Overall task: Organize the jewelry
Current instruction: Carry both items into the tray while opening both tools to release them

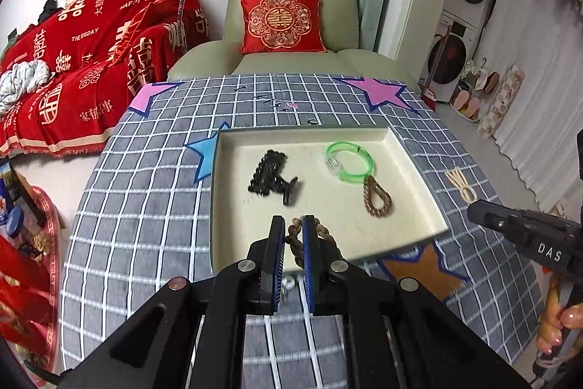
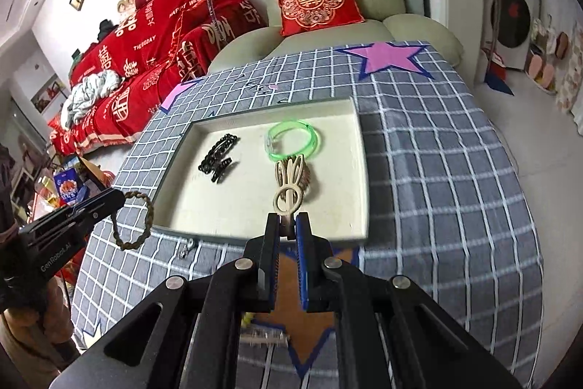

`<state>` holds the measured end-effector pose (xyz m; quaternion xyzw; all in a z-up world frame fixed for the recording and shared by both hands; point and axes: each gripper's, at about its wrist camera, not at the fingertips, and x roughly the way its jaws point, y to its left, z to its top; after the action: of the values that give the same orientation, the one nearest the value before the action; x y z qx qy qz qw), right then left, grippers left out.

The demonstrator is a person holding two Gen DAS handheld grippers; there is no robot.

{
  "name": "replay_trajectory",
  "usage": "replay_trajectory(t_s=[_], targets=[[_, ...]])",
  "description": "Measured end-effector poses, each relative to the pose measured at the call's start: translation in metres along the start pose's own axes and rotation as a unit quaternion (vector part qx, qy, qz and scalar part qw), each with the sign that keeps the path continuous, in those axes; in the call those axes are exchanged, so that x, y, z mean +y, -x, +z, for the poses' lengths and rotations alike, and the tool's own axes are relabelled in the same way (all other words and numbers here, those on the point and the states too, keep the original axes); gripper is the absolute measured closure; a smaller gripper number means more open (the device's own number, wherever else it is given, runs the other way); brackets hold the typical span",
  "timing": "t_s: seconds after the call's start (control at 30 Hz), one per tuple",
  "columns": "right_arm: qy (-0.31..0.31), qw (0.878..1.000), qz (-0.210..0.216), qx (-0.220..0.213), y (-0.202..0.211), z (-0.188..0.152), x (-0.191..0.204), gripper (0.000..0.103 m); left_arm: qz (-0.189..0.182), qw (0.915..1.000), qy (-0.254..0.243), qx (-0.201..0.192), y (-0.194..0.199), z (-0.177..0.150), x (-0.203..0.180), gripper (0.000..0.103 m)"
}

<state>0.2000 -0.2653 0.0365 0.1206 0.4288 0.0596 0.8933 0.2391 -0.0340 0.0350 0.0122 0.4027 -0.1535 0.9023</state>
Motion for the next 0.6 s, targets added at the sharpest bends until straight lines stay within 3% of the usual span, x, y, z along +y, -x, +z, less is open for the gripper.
replay_trajectory(t_s=[0.3, 0.6], targets=[[0.019, 0.999, 0.008, 0.024, -0.055, 0.026, 0.013, 0.094, 0.016, 0.9996, 0.009, 0.020, -0.053, 0.022, 0.006, 0.085], [0.017, 0.999, 0.003, 0.046, -0.098, 0.038, 0.009, 0.094, 0.038, 0.9979, 0.016, 0.049, -0.099, 0.020, 0.012, 0.085]])
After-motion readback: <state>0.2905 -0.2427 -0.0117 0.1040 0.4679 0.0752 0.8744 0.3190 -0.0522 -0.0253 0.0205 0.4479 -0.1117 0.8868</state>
